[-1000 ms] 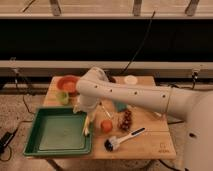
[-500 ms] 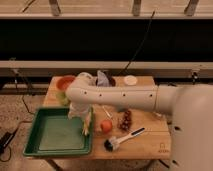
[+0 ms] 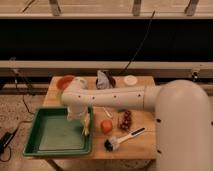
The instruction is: Place banana in plastic cup
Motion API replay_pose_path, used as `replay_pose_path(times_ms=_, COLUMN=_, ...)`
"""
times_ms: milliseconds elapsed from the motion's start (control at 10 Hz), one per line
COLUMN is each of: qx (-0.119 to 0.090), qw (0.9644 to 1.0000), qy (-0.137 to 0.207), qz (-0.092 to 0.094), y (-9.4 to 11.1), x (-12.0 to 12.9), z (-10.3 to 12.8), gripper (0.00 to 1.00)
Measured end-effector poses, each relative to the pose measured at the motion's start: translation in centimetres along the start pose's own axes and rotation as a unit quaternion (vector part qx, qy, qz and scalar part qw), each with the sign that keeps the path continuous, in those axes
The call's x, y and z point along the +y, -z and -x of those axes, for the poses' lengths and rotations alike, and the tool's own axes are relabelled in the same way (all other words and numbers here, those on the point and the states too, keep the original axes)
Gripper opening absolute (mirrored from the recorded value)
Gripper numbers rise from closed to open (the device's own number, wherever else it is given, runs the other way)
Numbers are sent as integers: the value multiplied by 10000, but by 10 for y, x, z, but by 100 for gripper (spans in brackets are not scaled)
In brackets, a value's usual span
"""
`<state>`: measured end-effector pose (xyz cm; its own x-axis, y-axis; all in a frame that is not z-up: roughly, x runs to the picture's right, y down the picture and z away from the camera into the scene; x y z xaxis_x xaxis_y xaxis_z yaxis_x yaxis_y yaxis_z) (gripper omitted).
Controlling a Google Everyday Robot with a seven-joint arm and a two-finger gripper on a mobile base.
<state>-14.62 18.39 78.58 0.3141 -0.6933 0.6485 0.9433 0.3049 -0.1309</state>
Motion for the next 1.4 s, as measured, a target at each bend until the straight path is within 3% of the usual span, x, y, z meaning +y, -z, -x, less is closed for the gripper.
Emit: replay_pose_path(times_ms=1400, qx=18, qw=10000, qy=15, qz=27, y=0, x=1, z=0, gripper=65)
